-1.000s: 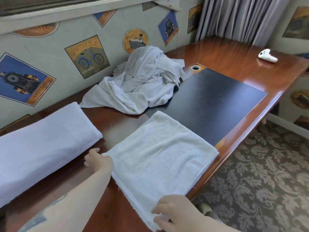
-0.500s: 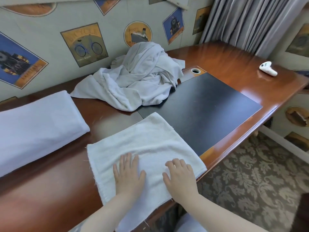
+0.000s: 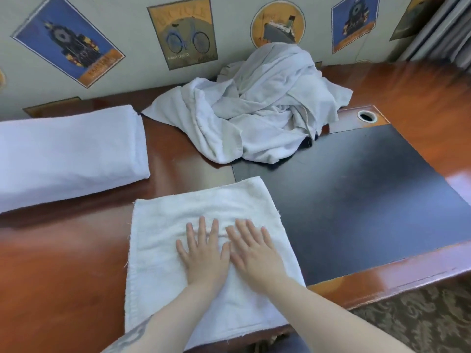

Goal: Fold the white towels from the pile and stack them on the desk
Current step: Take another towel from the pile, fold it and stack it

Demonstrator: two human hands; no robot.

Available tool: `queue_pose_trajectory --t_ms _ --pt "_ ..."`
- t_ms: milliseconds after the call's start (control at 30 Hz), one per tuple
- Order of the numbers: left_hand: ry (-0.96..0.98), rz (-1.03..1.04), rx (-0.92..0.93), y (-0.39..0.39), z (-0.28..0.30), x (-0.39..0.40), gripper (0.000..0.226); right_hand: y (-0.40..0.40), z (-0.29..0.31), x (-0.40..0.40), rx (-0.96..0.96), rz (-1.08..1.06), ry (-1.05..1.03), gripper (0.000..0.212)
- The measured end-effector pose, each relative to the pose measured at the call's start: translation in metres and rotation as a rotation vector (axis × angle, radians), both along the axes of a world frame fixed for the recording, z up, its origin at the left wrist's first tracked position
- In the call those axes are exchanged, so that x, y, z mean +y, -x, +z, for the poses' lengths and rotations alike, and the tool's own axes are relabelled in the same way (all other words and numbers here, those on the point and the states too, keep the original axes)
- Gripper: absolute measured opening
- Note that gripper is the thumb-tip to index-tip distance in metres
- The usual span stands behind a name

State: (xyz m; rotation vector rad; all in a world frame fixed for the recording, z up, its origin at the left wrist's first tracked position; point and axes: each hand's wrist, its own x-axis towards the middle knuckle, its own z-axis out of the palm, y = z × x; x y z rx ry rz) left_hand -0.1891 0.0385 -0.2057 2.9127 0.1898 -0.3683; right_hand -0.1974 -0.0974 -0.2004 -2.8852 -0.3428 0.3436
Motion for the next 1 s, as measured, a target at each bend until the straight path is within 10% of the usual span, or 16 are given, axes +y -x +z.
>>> queue_pose_trajectory --t_ms 100,267,467,700,1000 --pt "-0.024 0.035 -0.036 0.001 -0.008 0.000 0.065 -0.034 -0.003 -0.021 0.010 -0.413 0.011 0.062" --pt "-0.143 0.007 -0.046 -0.005 -0.011 -0.011 0.065 -0.065 -0.006 0.002 -0.028 0.251 -0.060 0.057" --pt "-0.041 0.178 -0.062 -0.034 0.001 0.011 0.066 -0.100 -0.021 -0.021 -0.002 -0.220 -0.008 0.059" --pt "-0.052 0.034 -0.091 -0.068 -0.005 0.007 0.061 -0.091 -0.021 0.019 -0.064 0.158 -0.065 0.056" --pt "-0.113 0.127 -0.143 -0.099 -0.004 0.026 0.060 -0.139 -0.011 -0.028 -0.141 -0.163 0.011 0.060"
